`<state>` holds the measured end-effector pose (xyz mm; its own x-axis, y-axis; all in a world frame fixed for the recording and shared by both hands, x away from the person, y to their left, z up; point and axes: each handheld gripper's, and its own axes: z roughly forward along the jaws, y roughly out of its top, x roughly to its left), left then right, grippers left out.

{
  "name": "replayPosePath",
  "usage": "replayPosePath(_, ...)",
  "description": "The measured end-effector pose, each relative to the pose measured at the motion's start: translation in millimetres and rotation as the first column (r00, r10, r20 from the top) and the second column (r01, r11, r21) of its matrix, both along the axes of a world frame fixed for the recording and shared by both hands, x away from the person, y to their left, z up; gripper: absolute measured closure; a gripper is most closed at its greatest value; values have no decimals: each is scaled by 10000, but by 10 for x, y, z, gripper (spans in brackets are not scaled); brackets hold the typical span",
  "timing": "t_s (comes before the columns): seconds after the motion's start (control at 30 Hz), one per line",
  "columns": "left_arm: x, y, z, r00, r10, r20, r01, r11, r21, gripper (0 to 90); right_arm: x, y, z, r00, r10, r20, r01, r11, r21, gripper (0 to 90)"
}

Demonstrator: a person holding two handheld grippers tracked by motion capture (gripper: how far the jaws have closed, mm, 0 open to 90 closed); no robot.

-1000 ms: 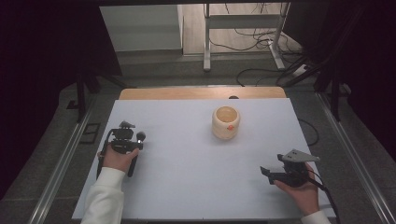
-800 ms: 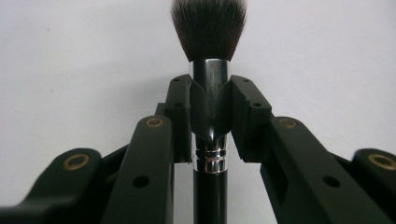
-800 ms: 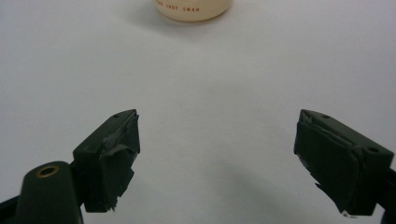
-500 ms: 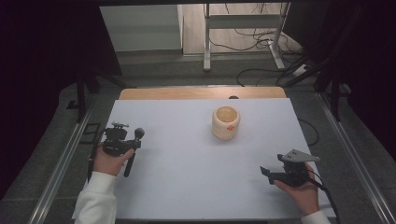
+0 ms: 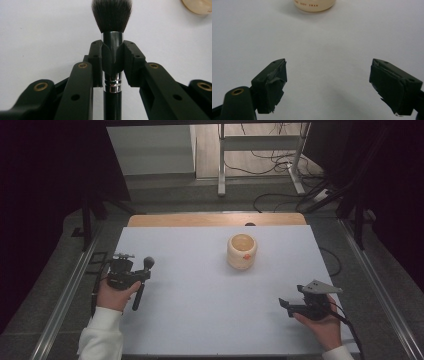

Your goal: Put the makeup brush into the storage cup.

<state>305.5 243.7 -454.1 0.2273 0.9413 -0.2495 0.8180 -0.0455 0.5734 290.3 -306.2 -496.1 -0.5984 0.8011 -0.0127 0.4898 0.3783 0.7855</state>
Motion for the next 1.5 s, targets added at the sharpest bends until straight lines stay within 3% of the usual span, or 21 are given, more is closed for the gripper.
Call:
replayPosePath(0.47,-24,14,6,9989,-283,386,300,9986,-428,709,8,6,-7,10000,1,5,-1,10000,16,153)
replayPosePath(0.87,-49,47,26,9962,-513,698,588,9923,-1094,709,10,7,-6,10000,-21,20,20,10000,35,153)
replayPosePath(1.03,-57,47,34,9949,-561,833,658,9909,-1177,709,9,8,-3,10000,-37,33,37,10000,70,153)
replayPosePath(1.27,-74,24,43,9915,-659,1121,809,9875,-1355,709,12,8,-2,10000,-13,59,13,9999,104,153)
replayPosePath(1.5,-102,-56,74,9822,-973,1605,1220,9808,-1519,709,16,22,6,10000,0,30,-1,9998,214,154)
